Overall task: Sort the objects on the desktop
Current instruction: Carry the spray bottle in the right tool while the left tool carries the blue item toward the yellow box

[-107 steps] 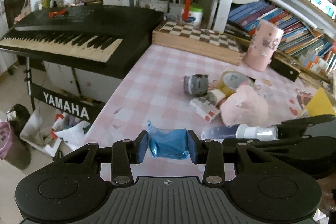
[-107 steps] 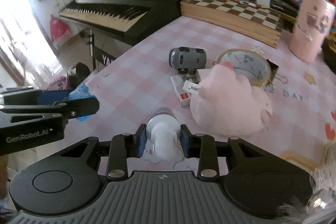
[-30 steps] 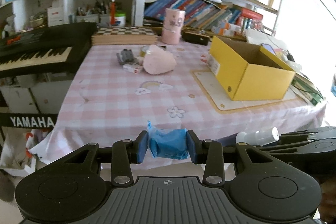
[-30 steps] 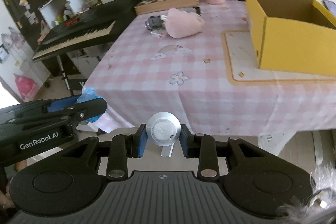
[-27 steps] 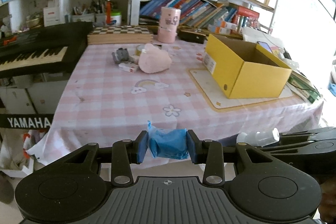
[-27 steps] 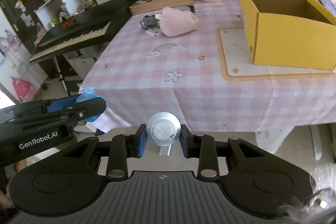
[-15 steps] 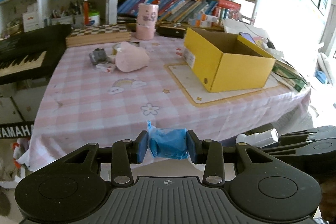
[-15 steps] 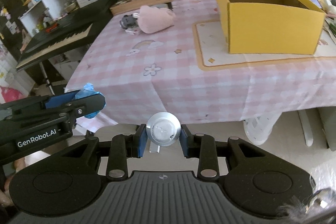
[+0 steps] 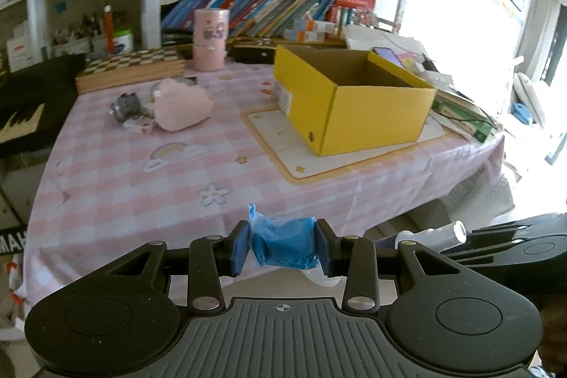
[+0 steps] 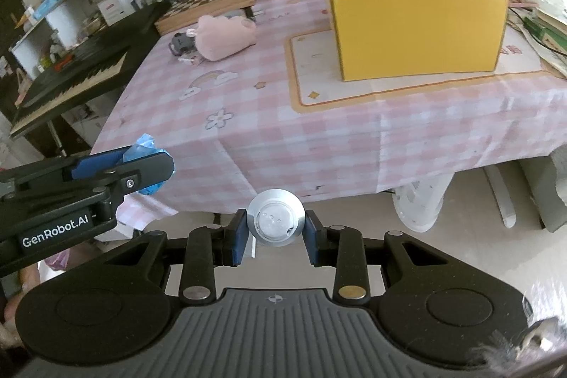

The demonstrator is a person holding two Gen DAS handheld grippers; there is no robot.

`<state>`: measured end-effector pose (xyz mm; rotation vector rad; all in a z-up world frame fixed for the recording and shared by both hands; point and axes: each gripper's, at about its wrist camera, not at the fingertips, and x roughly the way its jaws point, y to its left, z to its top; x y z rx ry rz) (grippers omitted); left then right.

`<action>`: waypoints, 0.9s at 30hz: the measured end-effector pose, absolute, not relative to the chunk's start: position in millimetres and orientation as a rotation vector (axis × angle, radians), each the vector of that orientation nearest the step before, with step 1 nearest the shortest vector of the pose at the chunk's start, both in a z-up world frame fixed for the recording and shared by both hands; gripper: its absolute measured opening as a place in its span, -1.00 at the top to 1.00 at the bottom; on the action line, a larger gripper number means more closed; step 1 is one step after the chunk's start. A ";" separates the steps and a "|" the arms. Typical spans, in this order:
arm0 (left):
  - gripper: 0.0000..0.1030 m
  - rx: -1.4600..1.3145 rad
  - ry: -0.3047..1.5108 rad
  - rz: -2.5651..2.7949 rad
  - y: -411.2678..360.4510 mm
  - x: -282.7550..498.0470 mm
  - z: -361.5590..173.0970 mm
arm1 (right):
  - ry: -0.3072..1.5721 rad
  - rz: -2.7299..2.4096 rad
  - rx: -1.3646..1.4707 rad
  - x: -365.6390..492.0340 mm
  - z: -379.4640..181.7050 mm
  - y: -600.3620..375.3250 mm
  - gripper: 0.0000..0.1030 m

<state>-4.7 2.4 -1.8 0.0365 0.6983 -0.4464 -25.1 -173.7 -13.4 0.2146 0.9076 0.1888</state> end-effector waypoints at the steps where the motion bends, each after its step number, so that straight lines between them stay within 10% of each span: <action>1: 0.27 0.043 0.696 -0.456 -1.1 -4.3 -1.4 | 0.906 0.181 0.218 -26.1 -13.2 -176.5 0.41; 27: 0.27 0.095 0.702 -0.590 -54.2 14.0 -4.5 | 0.908 0.057 0.272 -24.8 -14.2 -223.3 0.41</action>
